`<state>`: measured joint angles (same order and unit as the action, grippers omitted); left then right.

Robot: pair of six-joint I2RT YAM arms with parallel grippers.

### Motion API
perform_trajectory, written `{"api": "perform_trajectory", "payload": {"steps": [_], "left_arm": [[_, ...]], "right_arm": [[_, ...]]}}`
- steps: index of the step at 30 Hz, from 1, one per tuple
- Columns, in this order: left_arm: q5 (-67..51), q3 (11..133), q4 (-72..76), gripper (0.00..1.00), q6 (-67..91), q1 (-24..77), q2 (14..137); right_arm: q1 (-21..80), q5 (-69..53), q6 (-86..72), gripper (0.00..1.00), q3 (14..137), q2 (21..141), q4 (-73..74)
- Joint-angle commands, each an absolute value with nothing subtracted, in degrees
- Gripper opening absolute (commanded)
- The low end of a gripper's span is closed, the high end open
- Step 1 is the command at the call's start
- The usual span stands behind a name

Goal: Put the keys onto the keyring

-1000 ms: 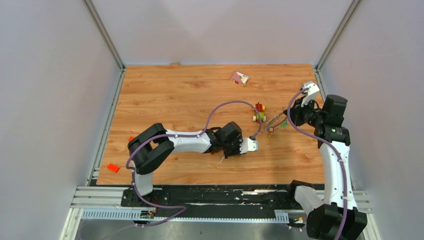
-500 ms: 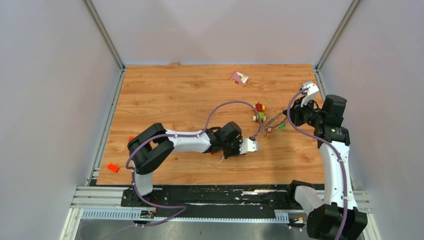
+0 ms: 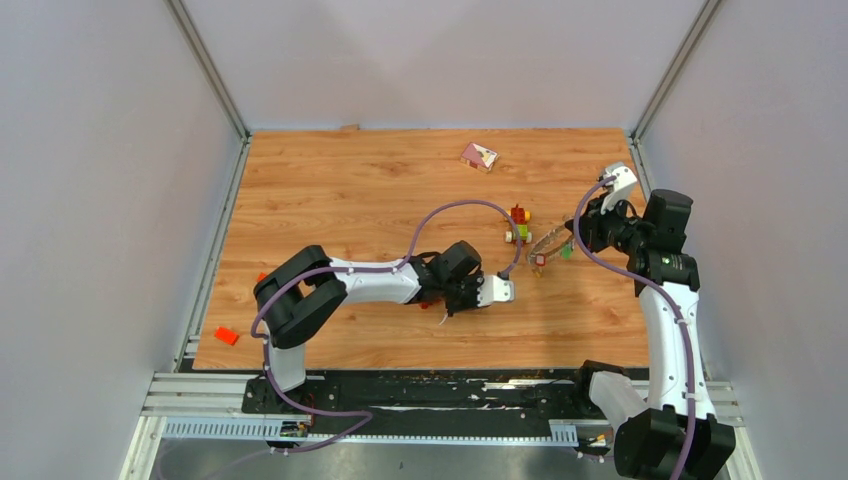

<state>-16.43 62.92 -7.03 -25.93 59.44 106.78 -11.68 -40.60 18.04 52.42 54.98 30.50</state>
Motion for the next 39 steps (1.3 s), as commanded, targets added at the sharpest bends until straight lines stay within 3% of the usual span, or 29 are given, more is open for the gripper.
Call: {"api": "perform_trajectory", "payload": {"steps": [1,6,13,19,28,39], "left_arm": [[-18.5,62.3,-8.5,0.11,-26.5,58.9,104.1],[-20.7,62.3,-8.9,0.0,-26.7,58.1,102.2],[-22.5,62.1,-9.0,0.0,-27.2,57.6,101.3],[-22.2,61.7,-8.9,0.17,-27.3,57.4,102.0],[-21.8,62.3,-9.4,0.22,-27.7,57.4,103.6],[-26.3,60.0,-12.2,0.4,-33.7,57.4,101.1]], "right_arm": [[-11.3,-42.4,17.5,0.0,52.8,54.2,26.4],[-11.3,-42.5,17.5,0.0,52.8,54.3,26.3],[-11.2,-42.5,17.3,0.0,52.4,54.3,26.0],[-11.0,-42.4,17.3,0.0,52.5,54.4,26.0],[-10.8,-42.3,17.4,0.0,52.3,54.2,26.0],[-10.8,-42.5,17.3,0.0,52.0,54.5,25.8]]}}
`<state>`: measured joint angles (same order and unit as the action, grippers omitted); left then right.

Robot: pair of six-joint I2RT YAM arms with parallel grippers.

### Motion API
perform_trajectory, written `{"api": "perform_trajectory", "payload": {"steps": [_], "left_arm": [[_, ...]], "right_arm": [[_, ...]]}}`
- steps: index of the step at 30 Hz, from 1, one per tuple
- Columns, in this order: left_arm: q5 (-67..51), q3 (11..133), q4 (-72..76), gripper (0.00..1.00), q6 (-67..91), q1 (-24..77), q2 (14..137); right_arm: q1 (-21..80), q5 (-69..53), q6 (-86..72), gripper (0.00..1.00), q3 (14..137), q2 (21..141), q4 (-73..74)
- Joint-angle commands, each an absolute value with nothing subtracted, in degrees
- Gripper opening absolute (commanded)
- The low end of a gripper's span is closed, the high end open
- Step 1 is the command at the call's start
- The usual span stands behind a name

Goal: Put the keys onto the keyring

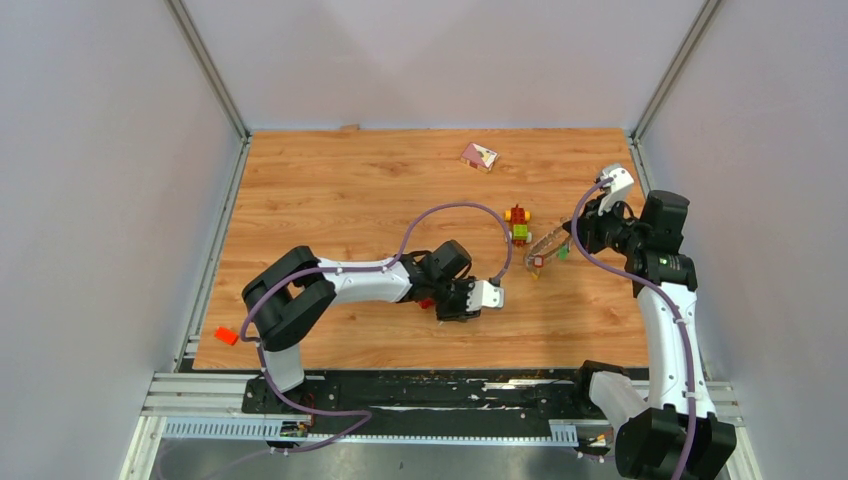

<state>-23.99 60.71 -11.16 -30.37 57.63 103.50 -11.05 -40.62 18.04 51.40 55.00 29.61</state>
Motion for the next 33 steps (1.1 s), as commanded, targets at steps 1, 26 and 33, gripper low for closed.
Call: {"api": "perform_trajectory", "payload": {"steps": [1,26,33], "left_arm": [[-25.8,60.1,-12.3,0.4,-34.1,57.4,101.4],[-20.1,60.9,-9.6,0.24,-35.6,57.4,100.5],[-19.8,61.4,-9.2,0.17,-34.9,57.4,100.0]], "right_arm": [[-10.8,-42.6,17.3,0.0,52.0,54.5,25.8],[-10.7,-43.3,17.3,0.0,51.6,54.4,25.8],[-10.7,-43.4,17.2,0.0,51.7,54.5,25.8]]}}
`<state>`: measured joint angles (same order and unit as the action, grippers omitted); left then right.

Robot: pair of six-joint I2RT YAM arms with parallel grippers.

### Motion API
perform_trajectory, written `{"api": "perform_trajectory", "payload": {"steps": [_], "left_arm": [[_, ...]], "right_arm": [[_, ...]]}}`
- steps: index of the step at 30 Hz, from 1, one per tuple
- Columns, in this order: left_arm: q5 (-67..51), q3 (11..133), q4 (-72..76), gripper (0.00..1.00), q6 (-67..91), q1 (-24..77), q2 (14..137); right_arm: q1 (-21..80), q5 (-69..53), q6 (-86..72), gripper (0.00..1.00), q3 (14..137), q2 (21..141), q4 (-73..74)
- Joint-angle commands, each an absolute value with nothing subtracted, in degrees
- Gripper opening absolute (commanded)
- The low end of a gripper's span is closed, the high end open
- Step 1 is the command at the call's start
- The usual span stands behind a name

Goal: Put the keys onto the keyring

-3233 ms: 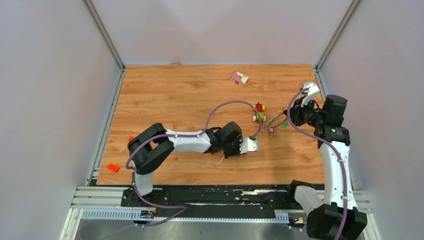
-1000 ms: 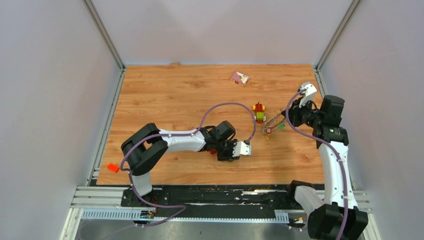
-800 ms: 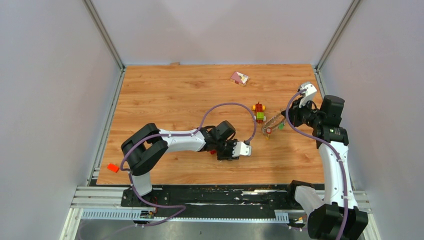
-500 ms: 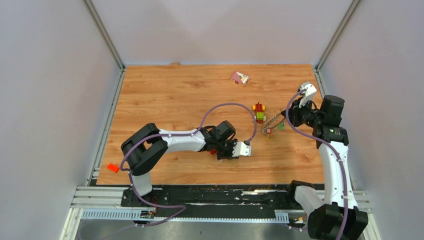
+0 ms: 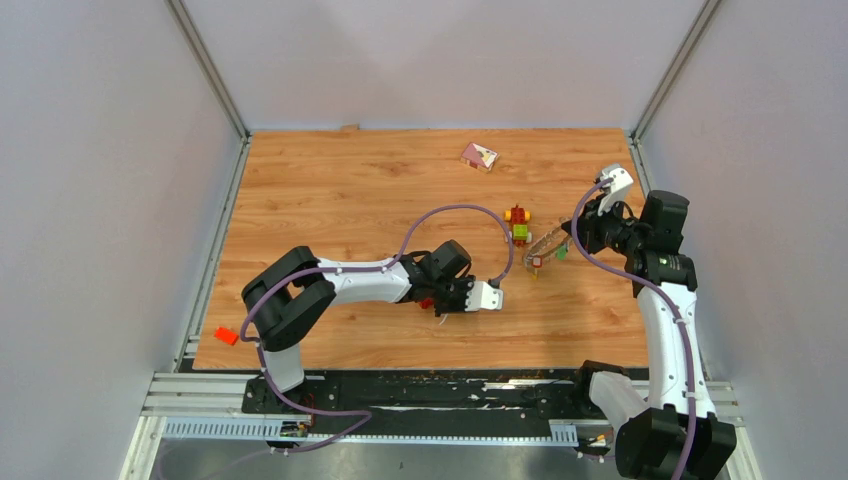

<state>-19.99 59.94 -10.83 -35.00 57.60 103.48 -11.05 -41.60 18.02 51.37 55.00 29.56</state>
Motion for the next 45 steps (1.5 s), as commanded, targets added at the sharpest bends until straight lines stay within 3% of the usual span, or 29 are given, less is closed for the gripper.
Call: {"api": "perform_trajectory", "payload": {"steps": [1,8,23,45], "left_arm": [[-19.9,61.5,-9.3,0.17,-34.8,57.4,99.9],[-19.9,61.6,-9.6,0.18,-34.5,57.4,99.4],[-22.4,60.6,-11.3,0.39,-37.5,57.4,99.2],[-20.1,63.0,-13.2,0.37,-39.5,57.4,103.5]], "right_arm": [[-10.7,-43.4,17.3,0.0,51.6,54.6,25.8],[-10.7,-43.6,17.3,0.0,51.7,54.6,25.9],[-10.7,-43.7,17.4,0.0,51.4,55.0,25.8],[-10.7,-43.9,17.4,0.0,51.3,54.6,25.8]]}}
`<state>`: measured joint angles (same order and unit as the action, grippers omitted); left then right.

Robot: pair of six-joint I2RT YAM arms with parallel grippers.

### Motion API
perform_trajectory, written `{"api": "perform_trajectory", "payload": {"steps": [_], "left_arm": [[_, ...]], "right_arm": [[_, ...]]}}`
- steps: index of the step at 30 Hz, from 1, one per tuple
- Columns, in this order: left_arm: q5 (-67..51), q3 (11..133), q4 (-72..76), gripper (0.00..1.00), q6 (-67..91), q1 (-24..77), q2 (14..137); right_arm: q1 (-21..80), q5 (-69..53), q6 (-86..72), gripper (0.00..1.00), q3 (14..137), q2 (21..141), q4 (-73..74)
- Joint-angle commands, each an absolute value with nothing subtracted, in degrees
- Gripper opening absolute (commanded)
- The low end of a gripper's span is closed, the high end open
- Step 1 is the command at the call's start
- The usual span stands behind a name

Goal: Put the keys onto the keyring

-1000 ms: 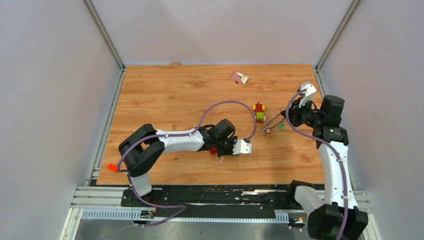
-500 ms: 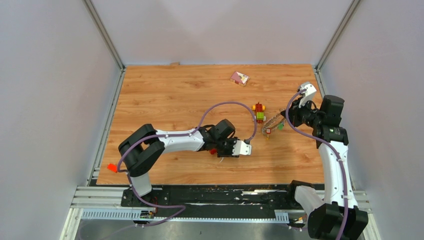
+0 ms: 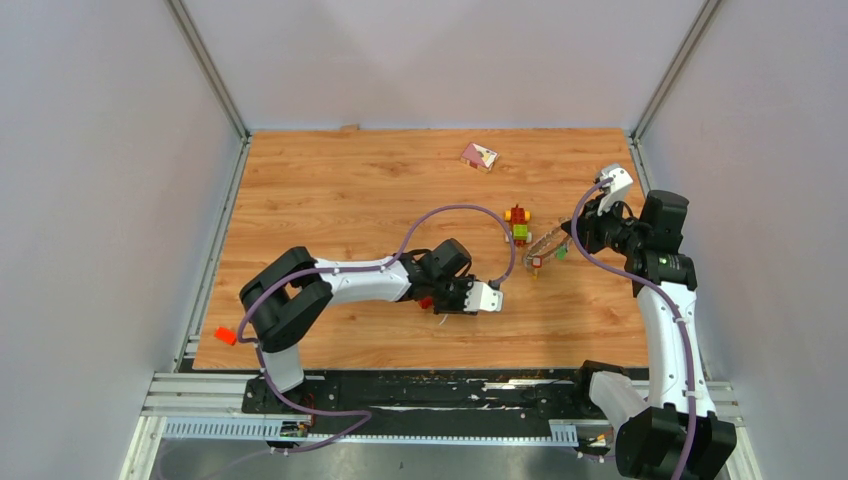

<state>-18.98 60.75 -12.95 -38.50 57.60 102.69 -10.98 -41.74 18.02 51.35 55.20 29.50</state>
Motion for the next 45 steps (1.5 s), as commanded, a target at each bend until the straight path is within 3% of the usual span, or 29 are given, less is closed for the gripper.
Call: {"api": "perform_trajectory", "payload": {"steps": [1,16,40,45], "left_arm": [[-19.7,63.0,-13.0,0.37,-39.5,57.4,103.7],[-18.6,63.6,-12.8,0.3,-39.1,57.4,104.5],[-20.1,65.0,-15.8,0.01,-38.7,57.3,103.1],[-22.6,65.0,-16.1,0.0,-37.5,56.0,100.8]], "right_arm": [[-10.7,-43.9,17.4,0.0,51.3,54.7,25.8],[-10.7,-44.0,17.4,0.0,51.2,54.6,25.9],[-10.7,-44.4,17.5,0.0,51.2,54.7,25.9],[-10.7,-45.3,17.6,0.0,51.3,54.8,25.9]]}}
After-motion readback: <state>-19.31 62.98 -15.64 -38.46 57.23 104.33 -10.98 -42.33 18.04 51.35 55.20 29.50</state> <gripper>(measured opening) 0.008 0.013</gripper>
